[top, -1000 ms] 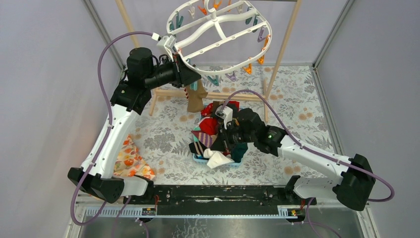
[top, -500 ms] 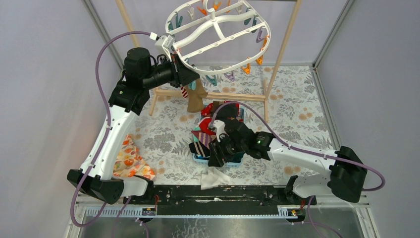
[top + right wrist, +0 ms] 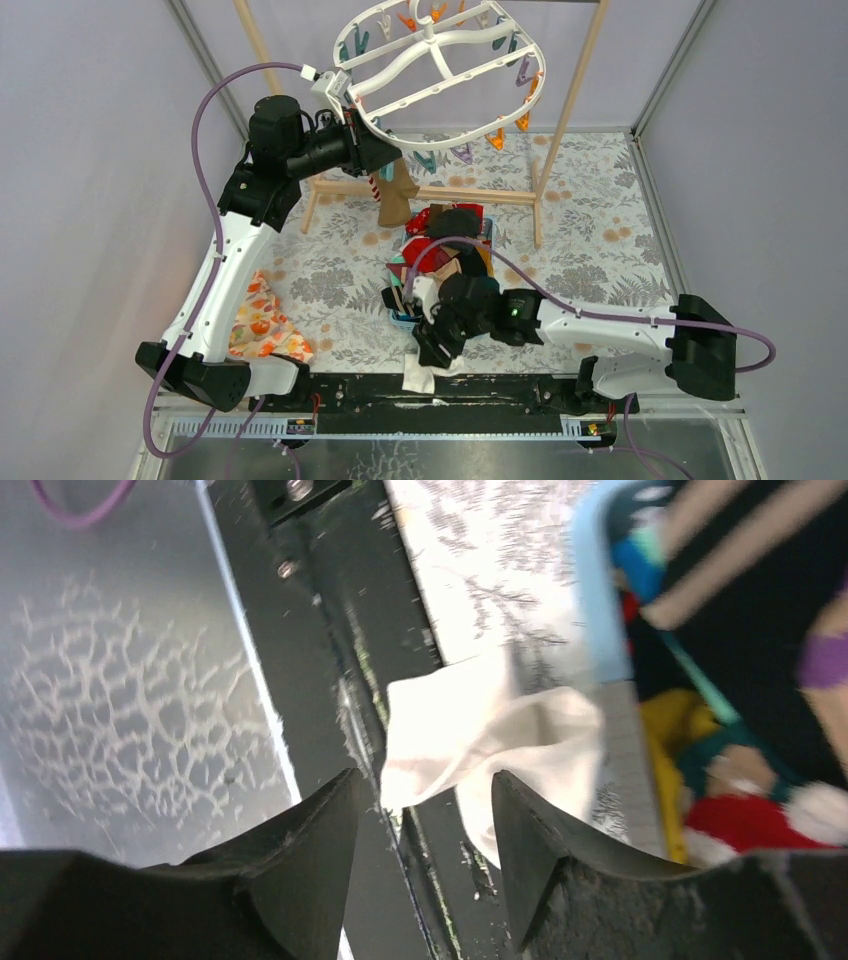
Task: Clip the socks to the hanger
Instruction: Pick up the sock at the center of the board.
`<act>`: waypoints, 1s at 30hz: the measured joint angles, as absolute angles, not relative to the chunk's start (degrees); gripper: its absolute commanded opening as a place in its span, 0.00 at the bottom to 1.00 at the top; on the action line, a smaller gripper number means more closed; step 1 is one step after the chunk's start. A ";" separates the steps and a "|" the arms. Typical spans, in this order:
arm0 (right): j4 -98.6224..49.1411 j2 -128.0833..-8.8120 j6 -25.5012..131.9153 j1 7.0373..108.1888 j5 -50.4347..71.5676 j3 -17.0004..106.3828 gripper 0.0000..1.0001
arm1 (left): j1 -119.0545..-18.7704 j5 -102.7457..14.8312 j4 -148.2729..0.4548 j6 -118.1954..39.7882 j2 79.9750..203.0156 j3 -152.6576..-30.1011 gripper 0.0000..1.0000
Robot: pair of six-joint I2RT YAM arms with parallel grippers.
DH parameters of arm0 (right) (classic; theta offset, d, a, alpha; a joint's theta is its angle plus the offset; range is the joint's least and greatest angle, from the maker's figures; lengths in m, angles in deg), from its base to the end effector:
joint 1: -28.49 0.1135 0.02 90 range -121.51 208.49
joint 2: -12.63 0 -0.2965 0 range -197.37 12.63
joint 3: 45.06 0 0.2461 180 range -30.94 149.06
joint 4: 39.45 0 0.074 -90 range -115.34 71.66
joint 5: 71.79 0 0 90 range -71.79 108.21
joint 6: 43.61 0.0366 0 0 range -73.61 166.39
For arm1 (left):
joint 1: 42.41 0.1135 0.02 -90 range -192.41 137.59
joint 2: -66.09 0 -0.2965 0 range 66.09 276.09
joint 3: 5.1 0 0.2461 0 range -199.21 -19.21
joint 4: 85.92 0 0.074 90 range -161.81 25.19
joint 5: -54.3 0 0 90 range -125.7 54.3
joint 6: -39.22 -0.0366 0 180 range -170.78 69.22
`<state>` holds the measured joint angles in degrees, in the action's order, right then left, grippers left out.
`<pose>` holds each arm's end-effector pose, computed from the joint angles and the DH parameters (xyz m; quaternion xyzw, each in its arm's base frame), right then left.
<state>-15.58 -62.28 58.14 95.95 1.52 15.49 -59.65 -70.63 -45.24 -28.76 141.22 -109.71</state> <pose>0.0926 0.2505 0.2713 -0.4719 0.7574 0.3760 0.2496 0.2423 -0.0971 0.5010 0.1596 0.7444 -0.4218 0.4924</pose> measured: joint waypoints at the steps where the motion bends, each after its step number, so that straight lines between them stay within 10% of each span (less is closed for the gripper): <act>1: -15.51 -61.80 56.63 97.65 1.74 15.36 0.60 | -59.63 -70.72 -45.24 -28.76 141.22 -109.71 0.04; 16: -6.40 -67.81 24.77 119.92 24.40 16.15 0.71 | -59.23 -71.77 -45.11 -29.55 141.22 -109.71 0.04; 30: -13.76 -76.73 7.76 127.71 38.17 16.13 0.60 | -58.69 -72.73 -44.98 -29.66 141.22 -109.71 0.05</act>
